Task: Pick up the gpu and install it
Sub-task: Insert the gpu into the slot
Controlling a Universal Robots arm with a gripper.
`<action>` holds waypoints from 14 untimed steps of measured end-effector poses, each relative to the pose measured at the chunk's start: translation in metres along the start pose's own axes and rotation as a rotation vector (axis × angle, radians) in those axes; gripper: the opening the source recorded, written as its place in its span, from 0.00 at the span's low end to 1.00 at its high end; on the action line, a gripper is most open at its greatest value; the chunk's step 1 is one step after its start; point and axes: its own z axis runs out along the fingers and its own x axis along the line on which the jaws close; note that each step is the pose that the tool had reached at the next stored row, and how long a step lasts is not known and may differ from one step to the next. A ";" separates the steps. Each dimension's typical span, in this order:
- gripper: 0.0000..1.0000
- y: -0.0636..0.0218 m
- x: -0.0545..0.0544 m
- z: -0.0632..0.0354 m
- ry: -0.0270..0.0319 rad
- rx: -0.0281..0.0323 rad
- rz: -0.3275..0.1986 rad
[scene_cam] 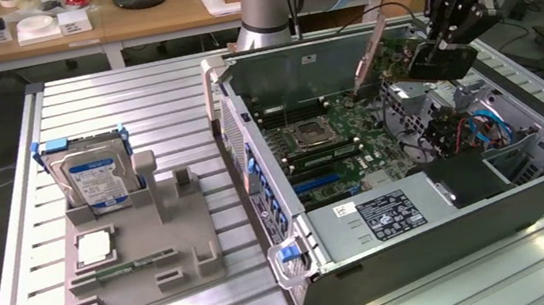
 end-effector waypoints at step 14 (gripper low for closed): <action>0.27 -0.0001 0.000 0.0012 0.0143 0.0003 -0.168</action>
